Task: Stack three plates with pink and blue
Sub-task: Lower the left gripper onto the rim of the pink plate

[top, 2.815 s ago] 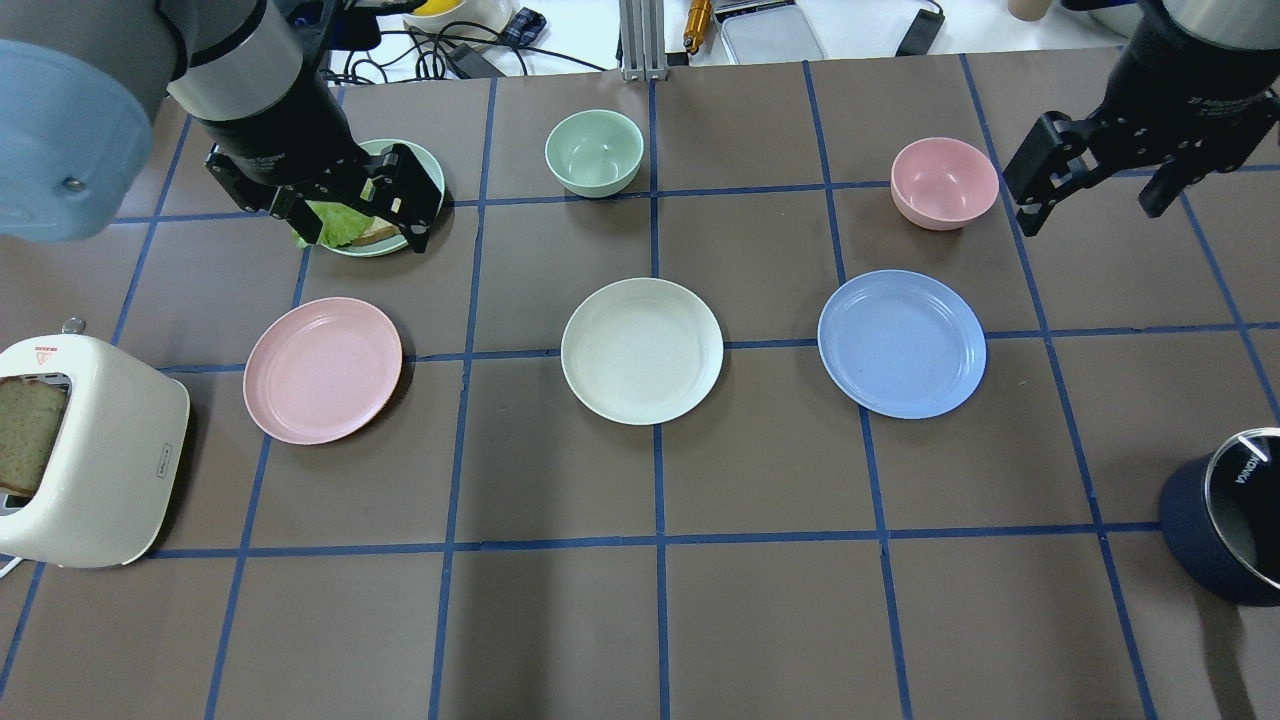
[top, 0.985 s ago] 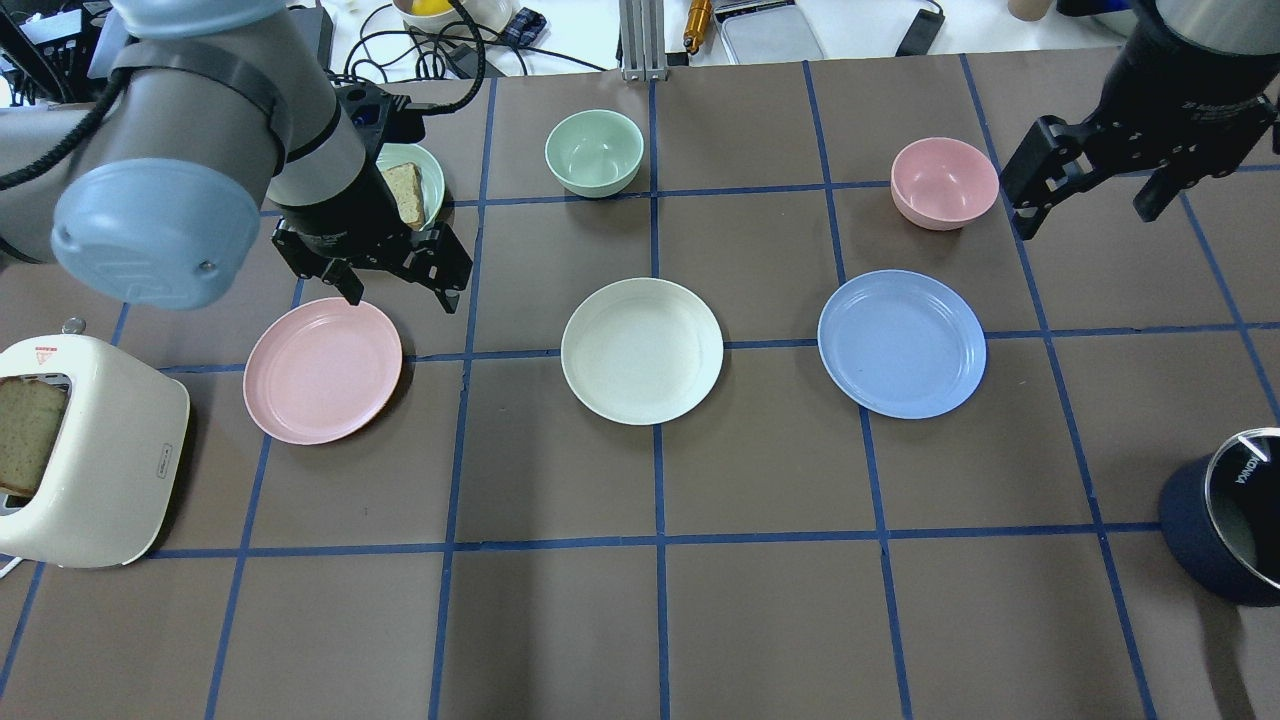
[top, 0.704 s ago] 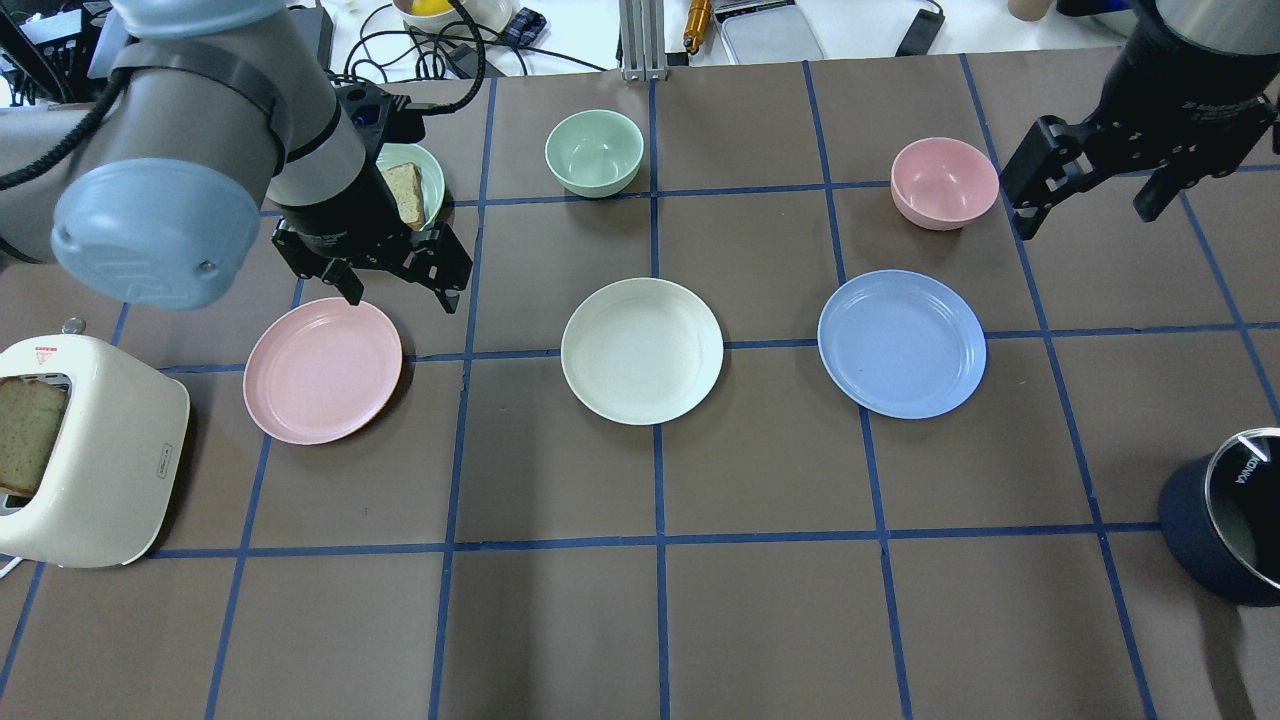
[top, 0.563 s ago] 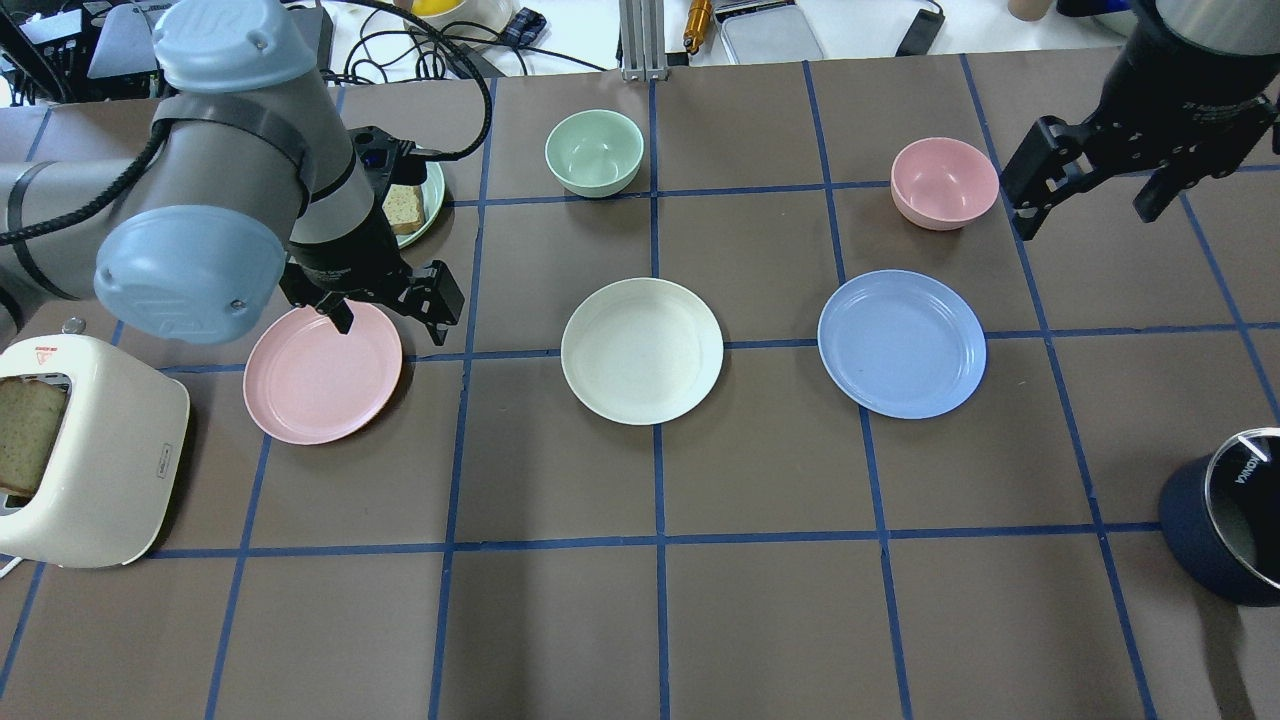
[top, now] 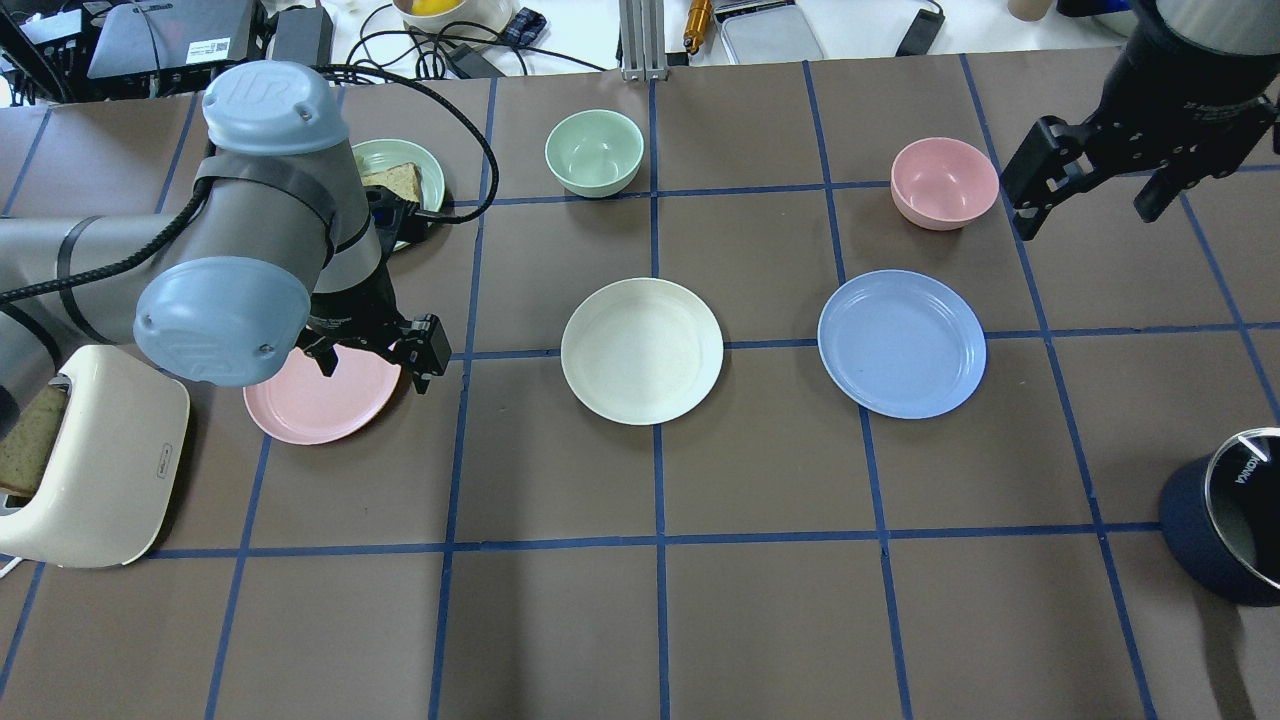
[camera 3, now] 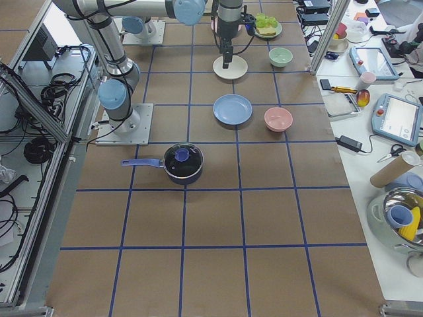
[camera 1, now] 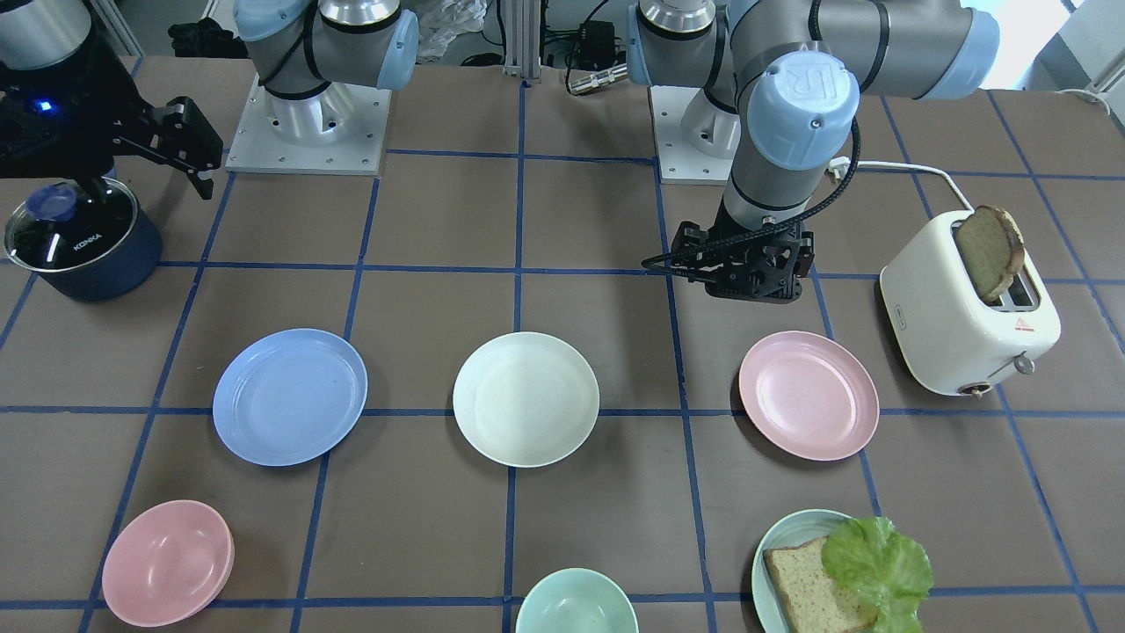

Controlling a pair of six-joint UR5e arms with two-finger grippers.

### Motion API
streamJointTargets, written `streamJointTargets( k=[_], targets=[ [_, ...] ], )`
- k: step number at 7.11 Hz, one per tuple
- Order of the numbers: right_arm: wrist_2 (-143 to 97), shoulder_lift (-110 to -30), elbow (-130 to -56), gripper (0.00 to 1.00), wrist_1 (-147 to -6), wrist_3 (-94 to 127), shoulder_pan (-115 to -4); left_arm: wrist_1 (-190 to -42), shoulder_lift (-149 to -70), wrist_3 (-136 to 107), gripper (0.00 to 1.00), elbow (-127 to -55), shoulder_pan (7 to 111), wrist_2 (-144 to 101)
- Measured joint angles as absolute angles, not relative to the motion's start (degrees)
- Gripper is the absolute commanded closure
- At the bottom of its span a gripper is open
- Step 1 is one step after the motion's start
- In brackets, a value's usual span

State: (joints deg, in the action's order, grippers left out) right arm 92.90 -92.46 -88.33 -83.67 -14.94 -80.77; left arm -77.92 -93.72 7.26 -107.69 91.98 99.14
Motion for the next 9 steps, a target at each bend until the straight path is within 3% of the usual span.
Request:
streamJointTargets(
  k=[5, 9],
  targets=[
    [92.9, -92.4, -88.3, 0.00, -83.7, -14.9, -80.8, -63.0, -97.9, 7.2, 0.03, -115.8, 91.7, 104.2],
    [93.0, -92.4, -88.3, 0.00, -83.7, -14.9, -80.8, -56.1, -102.4, 4.9, 0.06, -117.5, 91.7, 104.4]
  ],
)
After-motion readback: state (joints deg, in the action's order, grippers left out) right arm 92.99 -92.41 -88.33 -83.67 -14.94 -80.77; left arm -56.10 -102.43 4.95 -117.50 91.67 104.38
